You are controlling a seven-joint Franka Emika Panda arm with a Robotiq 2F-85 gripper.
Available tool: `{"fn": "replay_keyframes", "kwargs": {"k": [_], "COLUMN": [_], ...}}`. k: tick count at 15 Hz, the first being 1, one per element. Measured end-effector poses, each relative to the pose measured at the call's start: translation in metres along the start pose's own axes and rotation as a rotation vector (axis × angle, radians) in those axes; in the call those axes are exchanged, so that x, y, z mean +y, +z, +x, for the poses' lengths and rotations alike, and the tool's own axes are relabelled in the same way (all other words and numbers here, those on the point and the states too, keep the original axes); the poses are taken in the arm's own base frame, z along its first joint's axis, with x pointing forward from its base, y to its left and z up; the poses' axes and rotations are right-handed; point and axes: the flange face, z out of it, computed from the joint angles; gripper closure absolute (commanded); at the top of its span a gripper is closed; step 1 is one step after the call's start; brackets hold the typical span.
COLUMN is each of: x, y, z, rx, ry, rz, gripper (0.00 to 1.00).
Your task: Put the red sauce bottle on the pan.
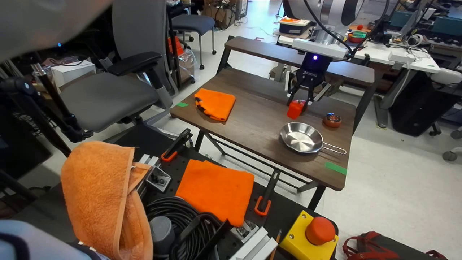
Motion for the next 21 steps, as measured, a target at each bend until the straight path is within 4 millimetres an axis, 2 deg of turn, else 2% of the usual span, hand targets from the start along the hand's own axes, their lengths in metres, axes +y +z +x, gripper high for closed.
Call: {"fn": "replay_keyframes", "kwargs": {"k": [7, 14, 21], "x": [0.028, 0.051, 0.067], "y": [0.017, 0.021, 0.037], "z": [-0.007, -0.006, 0.000], "rx": [-0.050, -0.049, -0.083], "ry": [0.126, 0.214, 0.292], "rz": [0.015, 0.051, 0.047], "gripper": [0.75, 0.75, 0.75]}}
